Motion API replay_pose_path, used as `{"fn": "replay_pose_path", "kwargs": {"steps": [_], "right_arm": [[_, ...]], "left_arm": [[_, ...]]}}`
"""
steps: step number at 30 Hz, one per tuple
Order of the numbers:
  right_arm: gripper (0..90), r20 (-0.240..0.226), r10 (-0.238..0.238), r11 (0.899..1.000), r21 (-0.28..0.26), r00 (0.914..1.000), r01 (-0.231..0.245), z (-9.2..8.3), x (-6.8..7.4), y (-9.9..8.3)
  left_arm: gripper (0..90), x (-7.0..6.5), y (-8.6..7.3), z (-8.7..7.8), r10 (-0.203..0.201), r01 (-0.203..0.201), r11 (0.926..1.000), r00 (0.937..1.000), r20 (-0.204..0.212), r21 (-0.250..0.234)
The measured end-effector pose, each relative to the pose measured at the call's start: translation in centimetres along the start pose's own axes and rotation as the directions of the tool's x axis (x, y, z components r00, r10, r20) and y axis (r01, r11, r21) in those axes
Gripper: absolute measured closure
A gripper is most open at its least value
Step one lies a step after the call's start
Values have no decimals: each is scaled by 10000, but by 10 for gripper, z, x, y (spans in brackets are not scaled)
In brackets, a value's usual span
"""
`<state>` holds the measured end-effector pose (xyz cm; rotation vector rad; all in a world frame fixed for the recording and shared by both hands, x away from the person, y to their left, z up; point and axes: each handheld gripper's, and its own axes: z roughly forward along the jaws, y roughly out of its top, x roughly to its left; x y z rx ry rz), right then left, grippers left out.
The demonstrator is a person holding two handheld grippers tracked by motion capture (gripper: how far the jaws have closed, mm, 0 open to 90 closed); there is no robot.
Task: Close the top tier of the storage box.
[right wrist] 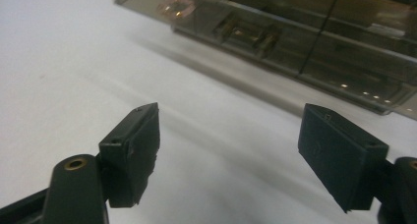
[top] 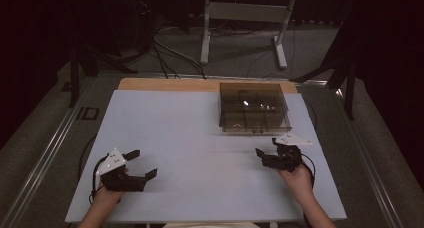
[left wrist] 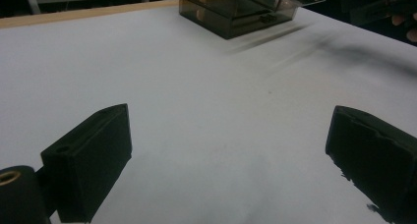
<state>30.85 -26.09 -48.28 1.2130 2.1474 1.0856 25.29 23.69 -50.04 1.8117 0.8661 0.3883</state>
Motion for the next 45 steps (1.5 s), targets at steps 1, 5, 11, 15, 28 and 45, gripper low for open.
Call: {"fn": "replay_pose_path", "kwargs": {"steps": [1, 5, 11, 15, 28, 45], "right_arm": [[277, 17, 53, 10000, -39, 10000, -53, 0, 0, 1], [395, -29, 56, 9999, -108, 10000, -56, -3, -1, 2], [620, -50, -67, 9997, -240, 10000, 66, -9, -3, 6], [702, 54, -131, 9995, -270, 9999, 133, -9, -3, 8], [900, 438, -696, 9975, -51, 9966, 699, -5, -4, 19], [900, 597, -728, 9973, -1, 9956, 730, 8, -12, 27]], "left_arm": [[53, 0, 0, 0, -13, 13, 10000, 10000, 2, -5], [53, 0, 0, 0, -12, 12, 10000, 10000, -17, 10], [53, 0, 0, 1, 18, -18, 10000, 10000, 16, 46], [53, 0, 0, 1, -24, 24, 10000, 10000, 19, 20], [53, 1, 0, 1, -77, 77, 10000, 9999, 68, -6], [53, 2, 0, 1, -92, 92, 10000, 9999, 73, -3]]}}
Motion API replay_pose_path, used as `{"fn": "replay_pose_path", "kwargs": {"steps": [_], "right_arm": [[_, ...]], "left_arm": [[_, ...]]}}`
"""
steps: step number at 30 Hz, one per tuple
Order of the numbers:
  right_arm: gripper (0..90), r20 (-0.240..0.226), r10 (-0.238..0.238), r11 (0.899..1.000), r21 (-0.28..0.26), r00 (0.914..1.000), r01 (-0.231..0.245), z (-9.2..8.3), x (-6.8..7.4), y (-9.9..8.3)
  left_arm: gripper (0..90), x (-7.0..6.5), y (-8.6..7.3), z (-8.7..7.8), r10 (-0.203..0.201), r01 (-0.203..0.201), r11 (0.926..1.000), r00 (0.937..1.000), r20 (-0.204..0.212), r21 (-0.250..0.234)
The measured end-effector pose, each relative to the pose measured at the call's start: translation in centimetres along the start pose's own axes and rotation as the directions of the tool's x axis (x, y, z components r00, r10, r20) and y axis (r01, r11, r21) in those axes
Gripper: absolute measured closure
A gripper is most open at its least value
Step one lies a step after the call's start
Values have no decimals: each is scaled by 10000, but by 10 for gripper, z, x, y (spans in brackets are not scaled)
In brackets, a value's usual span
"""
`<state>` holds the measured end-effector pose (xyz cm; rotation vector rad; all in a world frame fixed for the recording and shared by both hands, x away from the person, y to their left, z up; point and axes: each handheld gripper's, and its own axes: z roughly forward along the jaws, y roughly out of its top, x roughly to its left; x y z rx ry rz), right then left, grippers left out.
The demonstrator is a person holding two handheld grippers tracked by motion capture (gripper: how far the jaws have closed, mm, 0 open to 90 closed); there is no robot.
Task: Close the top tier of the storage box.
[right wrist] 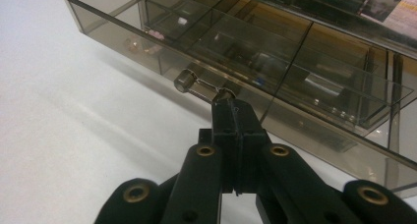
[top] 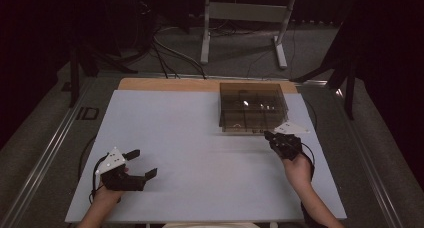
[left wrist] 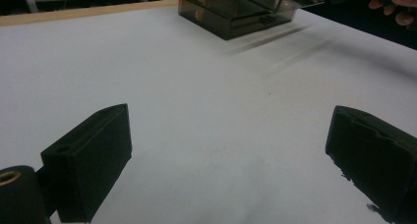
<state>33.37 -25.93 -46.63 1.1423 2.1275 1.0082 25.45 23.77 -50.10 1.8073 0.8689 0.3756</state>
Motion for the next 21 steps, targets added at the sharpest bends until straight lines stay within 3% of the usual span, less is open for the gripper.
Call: {"fn": "replay_pose_path", "kwargs": {"steps": [21], "right_arm": [[900, 65, -14, 9997, 232, 10000, 12, 10, -4, -2]], "left_arm": [[53, 0, 0, -1, 9, -9, 10000, 10000, -8, 6]]}}
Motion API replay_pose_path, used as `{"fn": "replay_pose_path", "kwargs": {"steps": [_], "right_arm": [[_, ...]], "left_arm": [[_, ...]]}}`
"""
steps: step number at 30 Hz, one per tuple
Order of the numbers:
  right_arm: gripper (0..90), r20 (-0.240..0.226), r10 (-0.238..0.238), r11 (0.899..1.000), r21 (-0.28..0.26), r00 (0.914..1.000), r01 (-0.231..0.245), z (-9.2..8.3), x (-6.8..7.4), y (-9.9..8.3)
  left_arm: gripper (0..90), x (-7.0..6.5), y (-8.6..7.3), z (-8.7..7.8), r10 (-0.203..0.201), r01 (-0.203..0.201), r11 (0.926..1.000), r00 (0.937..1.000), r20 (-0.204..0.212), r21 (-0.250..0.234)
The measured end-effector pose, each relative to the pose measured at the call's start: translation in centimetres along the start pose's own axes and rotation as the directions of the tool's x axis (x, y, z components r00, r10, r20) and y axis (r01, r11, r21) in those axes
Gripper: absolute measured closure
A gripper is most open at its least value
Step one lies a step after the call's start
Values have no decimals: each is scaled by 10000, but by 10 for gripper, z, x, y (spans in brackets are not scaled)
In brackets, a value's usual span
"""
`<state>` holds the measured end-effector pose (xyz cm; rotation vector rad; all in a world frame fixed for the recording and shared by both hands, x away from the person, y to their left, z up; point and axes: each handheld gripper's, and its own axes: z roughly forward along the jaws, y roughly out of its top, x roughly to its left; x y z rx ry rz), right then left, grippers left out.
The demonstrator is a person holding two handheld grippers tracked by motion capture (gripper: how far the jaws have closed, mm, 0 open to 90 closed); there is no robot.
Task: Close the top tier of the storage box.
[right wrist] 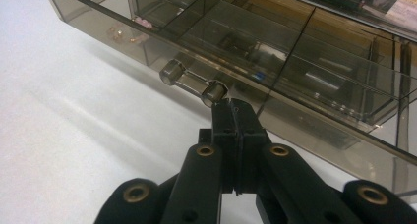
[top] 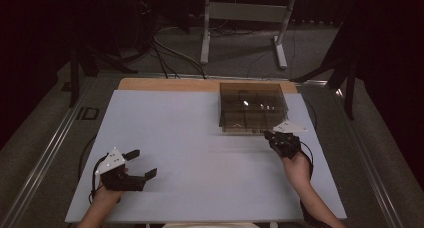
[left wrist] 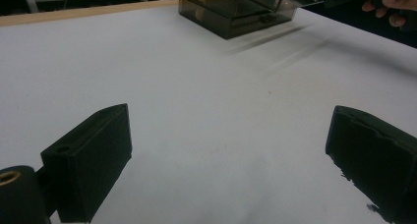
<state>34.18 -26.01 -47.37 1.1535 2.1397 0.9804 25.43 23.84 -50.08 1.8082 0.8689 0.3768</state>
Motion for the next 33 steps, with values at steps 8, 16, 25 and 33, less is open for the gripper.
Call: {"fn": "replay_pose_path", "kwargs": {"steps": [8, 16, 25, 33], "right_arm": [[900, 10, 59, 10000, -25, 10000, -59, 2, -1, -1], [900, 29, 12, 10000, 9, 10000, -12, 3, -2, -1], [900, 67, 38, 10000, 36, 10000, -38, 4, -3, 0], [900, 83, 59, 10000, 21, 9999, -59, 4, -4, 1]], "left_arm": [[53, 0, 0, 1, -17, 17, 10000, 10000, -1, 13], [53, 0, -1, 0, -12, 12, 10000, 10000, -26, 16], [53, 0, -1, 0, 26, -26, 10000, 10000, -37, 38], [53, 0, -1, 1, 49, -49, 10000, 10000, -30, 70]]}}
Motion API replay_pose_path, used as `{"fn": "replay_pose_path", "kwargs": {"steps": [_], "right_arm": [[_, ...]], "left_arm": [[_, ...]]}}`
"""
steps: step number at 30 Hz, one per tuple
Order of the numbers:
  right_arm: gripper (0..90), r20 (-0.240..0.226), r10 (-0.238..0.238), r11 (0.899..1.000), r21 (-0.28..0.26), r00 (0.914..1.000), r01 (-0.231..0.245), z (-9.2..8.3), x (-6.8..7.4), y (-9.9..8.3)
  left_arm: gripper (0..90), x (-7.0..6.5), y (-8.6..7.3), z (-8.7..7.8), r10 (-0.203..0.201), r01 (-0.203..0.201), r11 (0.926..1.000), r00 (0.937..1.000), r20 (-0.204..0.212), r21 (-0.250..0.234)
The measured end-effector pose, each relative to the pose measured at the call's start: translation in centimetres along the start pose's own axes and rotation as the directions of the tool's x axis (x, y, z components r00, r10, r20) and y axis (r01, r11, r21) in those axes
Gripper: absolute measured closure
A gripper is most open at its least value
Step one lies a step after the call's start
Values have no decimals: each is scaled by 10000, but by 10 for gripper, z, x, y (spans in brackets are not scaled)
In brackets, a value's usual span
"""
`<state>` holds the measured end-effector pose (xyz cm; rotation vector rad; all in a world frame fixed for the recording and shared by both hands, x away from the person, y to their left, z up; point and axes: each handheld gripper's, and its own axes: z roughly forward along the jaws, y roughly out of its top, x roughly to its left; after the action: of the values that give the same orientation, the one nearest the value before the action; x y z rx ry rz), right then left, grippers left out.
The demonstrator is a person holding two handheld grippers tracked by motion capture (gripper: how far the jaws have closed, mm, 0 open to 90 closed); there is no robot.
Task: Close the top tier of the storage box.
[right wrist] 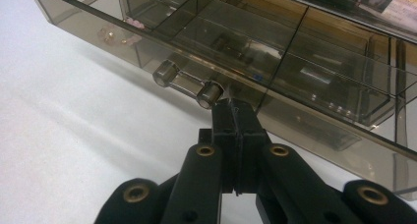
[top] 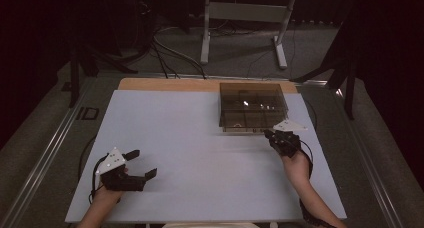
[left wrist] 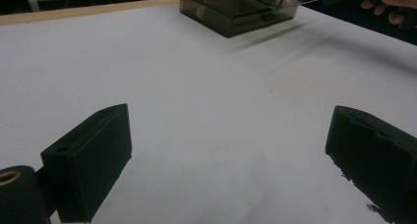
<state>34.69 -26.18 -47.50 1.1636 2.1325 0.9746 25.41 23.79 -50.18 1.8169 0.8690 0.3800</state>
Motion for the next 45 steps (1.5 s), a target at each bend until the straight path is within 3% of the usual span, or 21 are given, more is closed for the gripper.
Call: {"fn": "replay_pose_path", "kwargs": {"steps": [45], "right_arm": [[900, 295, -87, 9999, -48, 9995, 88, 11, -6, 18]], "left_arm": [[53, 1, 0, 0, 4, -4, 10000, 10000, -56, 17]]}}
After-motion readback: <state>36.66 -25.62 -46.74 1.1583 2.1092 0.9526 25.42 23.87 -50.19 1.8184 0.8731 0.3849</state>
